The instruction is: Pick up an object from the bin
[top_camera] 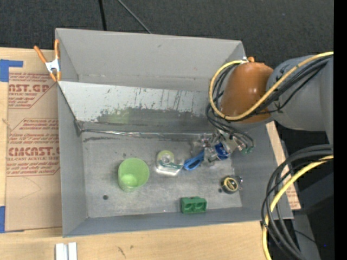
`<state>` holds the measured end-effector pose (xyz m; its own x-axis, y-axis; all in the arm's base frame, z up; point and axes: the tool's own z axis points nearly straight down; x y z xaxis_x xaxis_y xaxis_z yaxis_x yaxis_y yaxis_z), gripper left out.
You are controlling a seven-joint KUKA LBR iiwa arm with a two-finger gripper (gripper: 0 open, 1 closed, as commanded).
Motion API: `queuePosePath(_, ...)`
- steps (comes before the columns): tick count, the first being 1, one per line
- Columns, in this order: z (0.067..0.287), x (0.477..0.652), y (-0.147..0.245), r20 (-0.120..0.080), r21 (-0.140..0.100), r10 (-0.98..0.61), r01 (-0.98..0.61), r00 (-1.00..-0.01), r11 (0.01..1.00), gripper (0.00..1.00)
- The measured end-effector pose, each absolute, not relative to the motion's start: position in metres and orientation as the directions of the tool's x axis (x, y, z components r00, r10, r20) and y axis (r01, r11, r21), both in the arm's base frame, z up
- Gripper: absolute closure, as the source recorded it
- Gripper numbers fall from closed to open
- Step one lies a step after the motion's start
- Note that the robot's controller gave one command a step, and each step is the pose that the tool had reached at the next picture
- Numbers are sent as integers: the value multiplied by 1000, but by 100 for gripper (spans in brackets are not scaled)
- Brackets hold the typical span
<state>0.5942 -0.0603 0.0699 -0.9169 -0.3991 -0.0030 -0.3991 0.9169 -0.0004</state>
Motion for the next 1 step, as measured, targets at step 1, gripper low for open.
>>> queuePosePath(1,229,566,-45,-10,-5,-409,-409,-912,912,100)
